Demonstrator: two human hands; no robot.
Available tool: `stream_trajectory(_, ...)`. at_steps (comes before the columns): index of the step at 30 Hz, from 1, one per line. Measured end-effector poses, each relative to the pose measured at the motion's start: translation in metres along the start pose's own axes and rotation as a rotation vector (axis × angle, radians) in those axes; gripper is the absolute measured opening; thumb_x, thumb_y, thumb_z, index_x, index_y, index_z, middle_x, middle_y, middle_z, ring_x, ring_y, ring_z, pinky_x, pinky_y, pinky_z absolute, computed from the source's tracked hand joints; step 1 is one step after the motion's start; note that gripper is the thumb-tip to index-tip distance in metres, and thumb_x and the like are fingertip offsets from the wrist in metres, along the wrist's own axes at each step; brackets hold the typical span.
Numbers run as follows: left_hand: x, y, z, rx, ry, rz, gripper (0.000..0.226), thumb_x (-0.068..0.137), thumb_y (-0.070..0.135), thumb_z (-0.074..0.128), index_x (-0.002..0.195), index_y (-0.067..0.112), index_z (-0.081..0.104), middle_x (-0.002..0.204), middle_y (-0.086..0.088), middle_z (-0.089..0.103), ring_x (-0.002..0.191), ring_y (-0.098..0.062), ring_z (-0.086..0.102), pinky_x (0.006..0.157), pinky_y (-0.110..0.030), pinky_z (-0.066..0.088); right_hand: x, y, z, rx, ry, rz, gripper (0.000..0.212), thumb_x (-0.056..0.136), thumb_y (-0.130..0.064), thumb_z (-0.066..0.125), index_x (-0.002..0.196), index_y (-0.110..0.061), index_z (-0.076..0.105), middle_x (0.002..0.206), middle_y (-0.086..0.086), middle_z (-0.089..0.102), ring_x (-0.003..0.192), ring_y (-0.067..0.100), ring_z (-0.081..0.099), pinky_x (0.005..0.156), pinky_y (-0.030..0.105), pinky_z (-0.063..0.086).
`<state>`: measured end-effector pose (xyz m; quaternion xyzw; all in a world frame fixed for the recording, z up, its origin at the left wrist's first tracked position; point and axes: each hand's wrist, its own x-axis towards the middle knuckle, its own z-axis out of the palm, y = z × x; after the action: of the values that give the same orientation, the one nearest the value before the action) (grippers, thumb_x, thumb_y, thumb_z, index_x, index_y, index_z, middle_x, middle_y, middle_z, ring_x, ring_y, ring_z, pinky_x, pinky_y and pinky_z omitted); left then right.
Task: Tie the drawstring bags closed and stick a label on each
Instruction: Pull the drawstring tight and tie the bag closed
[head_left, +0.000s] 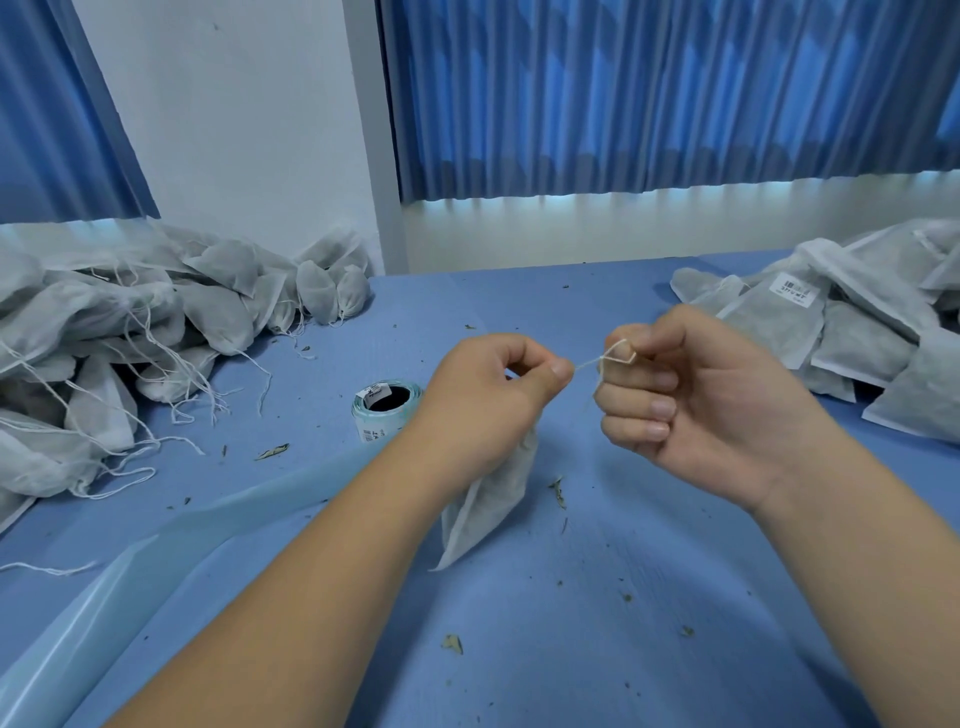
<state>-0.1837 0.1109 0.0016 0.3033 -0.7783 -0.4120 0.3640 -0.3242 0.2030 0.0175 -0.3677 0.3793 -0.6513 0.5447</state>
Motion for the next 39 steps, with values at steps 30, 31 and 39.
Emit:
stream_trajectory(30, 0.004, -0.019, 0.014, 0.159, 0.135, 0.065, 0.025, 0.093, 0.03, 0.062, 0.068, 0.027, 0.059, 0.049, 0.026, 0.051, 0.047, 0.002, 0.045, 0.048, -0.012, 0.034, -0.001, -0.003, -0.011, -0.226, -0.017, 0.09, 0.036, 0.063, -0.006, 0.071, 0.055, -0.022, 0.04, 0.06, -0.005, 0.025, 0.045, 0.009, 0.028, 0.041, 0.02, 0.027)
stream_trajectory(31, 0.003, -0.02, 0.015, 0.149, 0.111, 0.049, 0.025, 0.093, 0.032, 0.063, 0.068, 0.027, 0.059, 0.051, 0.026, 0.052, 0.049, 0.003, 0.046, 0.049, -0.011, 0.035, 0.0, -0.003, -0.01, -0.203, 0.007, 0.058, 0.035, 0.061, -0.008, 0.069, 0.058, -0.022, 0.037, 0.06, -0.004, 0.025, 0.046, 0.009, 0.028, 0.042, 0.019, 0.028)
stream_trajectory(39, -0.007, -0.018, 0.013, 0.046, -0.307, -0.048, 0.038, 0.085, 0.06, 0.052, 0.096, 0.026, 0.068, 0.095, 0.01, 0.07, 0.087, -0.014, 0.063, 0.084, -0.03, 0.049, 0.007, -0.009, -0.027, -0.095, 0.36, -0.159, 0.026, 0.086, -0.003, 0.059, 0.068, -0.018, 0.048, 0.059, -0.003, 0.046, 0.05, 0.01, 0.049, 0.044, 0.018, 0.038)
